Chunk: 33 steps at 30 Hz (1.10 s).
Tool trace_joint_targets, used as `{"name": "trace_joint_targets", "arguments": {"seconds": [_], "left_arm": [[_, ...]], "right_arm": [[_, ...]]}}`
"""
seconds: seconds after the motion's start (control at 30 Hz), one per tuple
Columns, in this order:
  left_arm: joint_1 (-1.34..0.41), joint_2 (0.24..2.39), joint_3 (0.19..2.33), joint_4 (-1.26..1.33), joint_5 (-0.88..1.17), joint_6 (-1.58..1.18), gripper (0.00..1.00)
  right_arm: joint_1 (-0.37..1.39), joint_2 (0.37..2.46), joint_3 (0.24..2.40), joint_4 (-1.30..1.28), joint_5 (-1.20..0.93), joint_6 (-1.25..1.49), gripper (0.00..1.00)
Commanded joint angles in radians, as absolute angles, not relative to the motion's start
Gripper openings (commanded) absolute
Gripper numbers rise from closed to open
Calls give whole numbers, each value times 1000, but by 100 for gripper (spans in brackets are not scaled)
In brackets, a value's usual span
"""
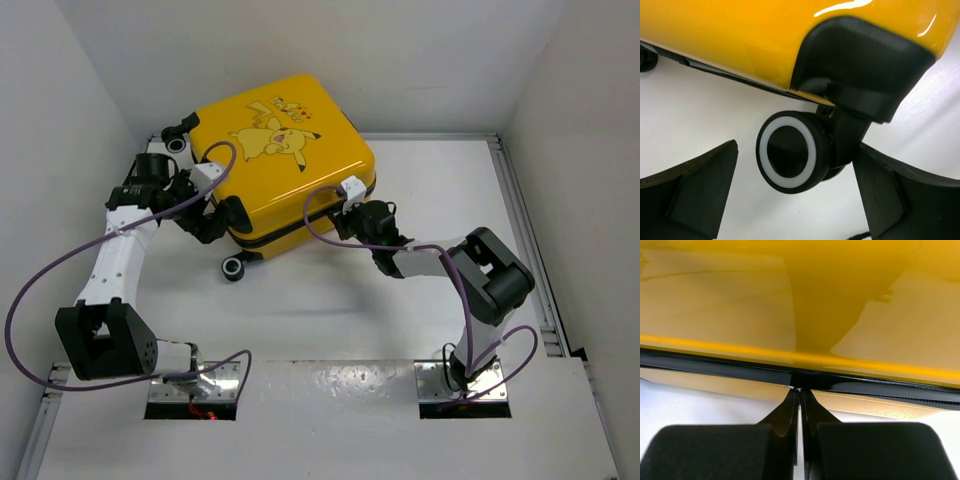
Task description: Pack the luggage
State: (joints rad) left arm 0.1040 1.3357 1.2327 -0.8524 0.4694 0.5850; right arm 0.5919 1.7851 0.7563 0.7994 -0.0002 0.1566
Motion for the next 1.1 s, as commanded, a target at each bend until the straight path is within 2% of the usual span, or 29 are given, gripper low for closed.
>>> {"name": "trace_joint_targets", "arguments": {"seconds": [0.0, 0.3, 0.47, 0.87, 0.93, 0.97, 1.07], "left_arm": [[130, 1302, 1256, -856, 416, 683, 100], [88, 1324, 1246, -824, 462, 692, 100], [25, 1232, 1160, -744, 471, 713, 100], [-120, 1219, 1043, -601, 250, 707, 100], [-120, 1250, 1043, -601, 229, 695, 95], [-120, 1250, 1043, -592, 229, 695, 86], [-111, 1272, 1052, -592, 219, 684, 67]], "right_arm": [[595, 1738, 821, 980, 5, 144, 0], [601, 1767, 842, 960, 6, 132, 0], [604, 1772, 847, 953, 5, 132, 0], [614, 1784, 854, 948, 20, 135, 0], [614, 1789, 857, 950, 26, 135, 0], [614, 1790, 857, 948, 29, 135, 0], [607, 1793, 859, 943, 52, 132, 0]]}}
